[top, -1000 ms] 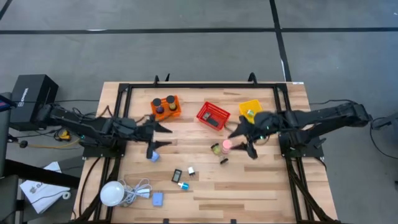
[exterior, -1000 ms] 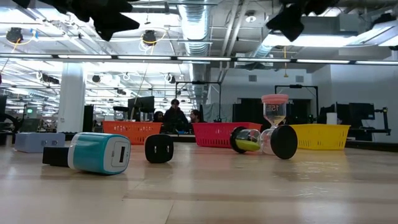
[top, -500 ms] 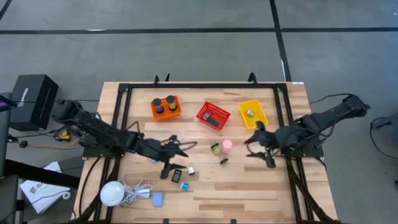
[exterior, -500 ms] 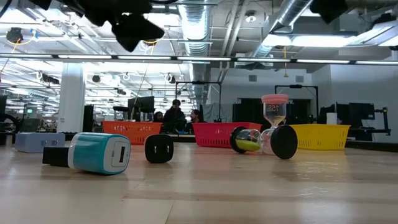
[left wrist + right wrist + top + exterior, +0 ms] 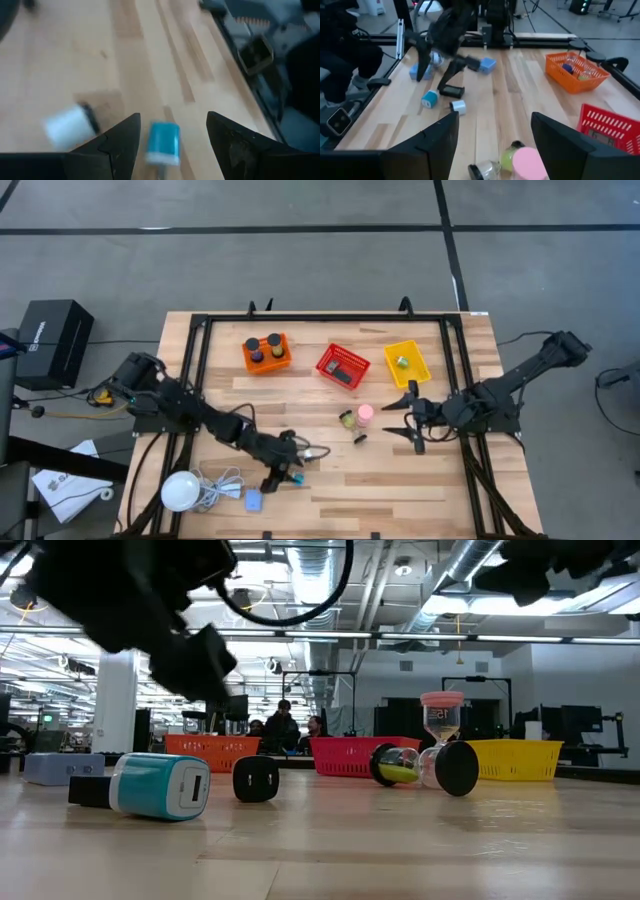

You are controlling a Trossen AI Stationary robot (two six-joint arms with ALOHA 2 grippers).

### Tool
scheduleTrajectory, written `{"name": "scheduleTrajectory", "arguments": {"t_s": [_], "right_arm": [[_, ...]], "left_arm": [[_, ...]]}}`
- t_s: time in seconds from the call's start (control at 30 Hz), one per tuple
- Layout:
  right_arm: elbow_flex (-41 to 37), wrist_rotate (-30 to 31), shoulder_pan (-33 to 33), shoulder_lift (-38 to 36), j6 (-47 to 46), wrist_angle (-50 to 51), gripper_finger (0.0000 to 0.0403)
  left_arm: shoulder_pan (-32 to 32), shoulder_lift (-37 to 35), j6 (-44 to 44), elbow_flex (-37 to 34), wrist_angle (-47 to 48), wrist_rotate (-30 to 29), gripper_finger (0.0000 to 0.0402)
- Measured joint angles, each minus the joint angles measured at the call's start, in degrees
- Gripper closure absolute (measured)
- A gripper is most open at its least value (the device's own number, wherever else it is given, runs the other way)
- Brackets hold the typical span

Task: Pick & Place Office items
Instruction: Put the blue charger adapter into the yellow bin

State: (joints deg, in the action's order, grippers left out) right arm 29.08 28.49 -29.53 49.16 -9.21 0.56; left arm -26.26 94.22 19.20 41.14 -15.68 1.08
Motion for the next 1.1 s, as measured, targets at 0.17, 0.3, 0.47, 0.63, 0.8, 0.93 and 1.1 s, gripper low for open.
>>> {"name": "scheduleTrajectory", "arguments": {"t_s": [0.17,0.3,0.47,0.63,0.8,0.93,1.1], "right_arm": [[0.06,-0.04,1.11,0.83,0.19,-1.47,0.0163],[0.07,-0.06,2.03,0.64,1.3,-1.2,0.0163],[0.07,-0.07,3.34,0.95,3.05,-1.6,0.0163],[0.07,-0.08,4.76,3.07,3.21,-4.46,0.0163],[0.09,-0.09,6.52,6.92,3.21,-7.38,0.0163],[0.09,-0.09,8.47,10.91,3.23,-7.47,0.0163],[0.09,0.13,11.45,14.99,7.98,-7.49,0.0163]], "left_arm": [[-2.11,3.68,0.01,-0.06,-2.1,-1.56,0.0179],[-2.34,5.59,0.85,-0.29,-1.91,-4.82,0.0179],[-2.4,7.97,3.21,-0.61,-2.24,-5.69,0.0179],[-3.04,9.41,3.75,-0.5,-3.35,-6.24,0.0179],[-2.67,9.45,3.71,-0.48,-3.3,-5.81,0.0189],[-2.14,9.48,3.86,-0.48,-3.17,-4.74,0.0215],[-1.02,9.52,4.2,-0.5,-2.99,-3.71,0.0248]]}}
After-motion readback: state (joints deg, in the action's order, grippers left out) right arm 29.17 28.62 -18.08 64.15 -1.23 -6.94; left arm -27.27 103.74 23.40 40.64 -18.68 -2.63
